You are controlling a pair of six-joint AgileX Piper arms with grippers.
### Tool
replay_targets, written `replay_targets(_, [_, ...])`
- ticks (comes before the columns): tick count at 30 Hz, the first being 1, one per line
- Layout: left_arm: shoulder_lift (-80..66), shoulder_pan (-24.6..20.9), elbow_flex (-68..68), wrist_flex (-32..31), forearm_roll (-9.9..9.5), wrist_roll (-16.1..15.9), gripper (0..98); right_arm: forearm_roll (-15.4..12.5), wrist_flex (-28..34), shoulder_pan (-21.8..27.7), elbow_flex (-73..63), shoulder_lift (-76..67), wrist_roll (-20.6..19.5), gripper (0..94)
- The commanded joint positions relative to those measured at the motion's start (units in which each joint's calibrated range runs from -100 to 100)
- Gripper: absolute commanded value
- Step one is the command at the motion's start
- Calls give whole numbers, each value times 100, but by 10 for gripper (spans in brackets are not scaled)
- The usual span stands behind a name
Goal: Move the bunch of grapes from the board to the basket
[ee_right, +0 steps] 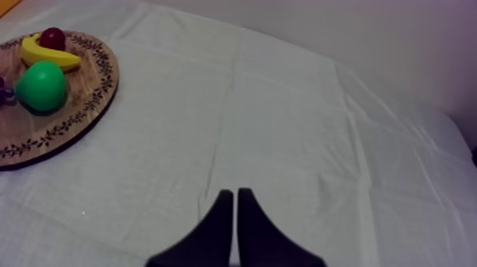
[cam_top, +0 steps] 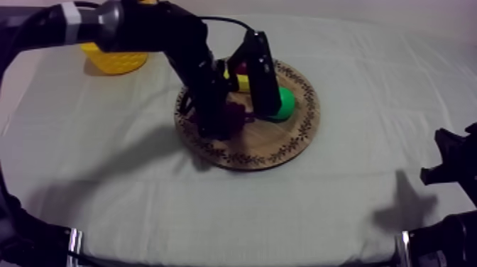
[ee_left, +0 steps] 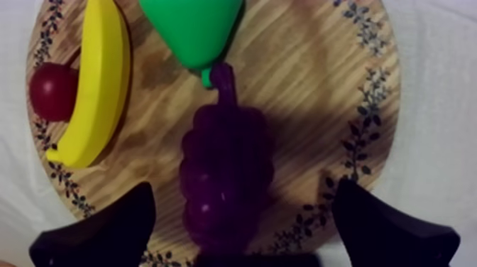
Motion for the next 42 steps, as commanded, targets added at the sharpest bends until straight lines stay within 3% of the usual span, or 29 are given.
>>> replay_targets(1, [273, -6, -220, 48, -6, 10, 955, -1, -4, 0, -1, 2, 1, 3])
replay_targets(19, [1188, -20, -1326, 638, -76, 197, 939, -1, -4, 0, -1, 2, 1, 3])
replay_targets(33, [1003, -1, -1029, 287, -118, 359, 567, -1, -4, 0, -1, 2, 1, 3])
replay_targets(42, [817, 28, -747, 11, -152, 467, 447, -1, -4, 0, -1, 2, 1, 3])
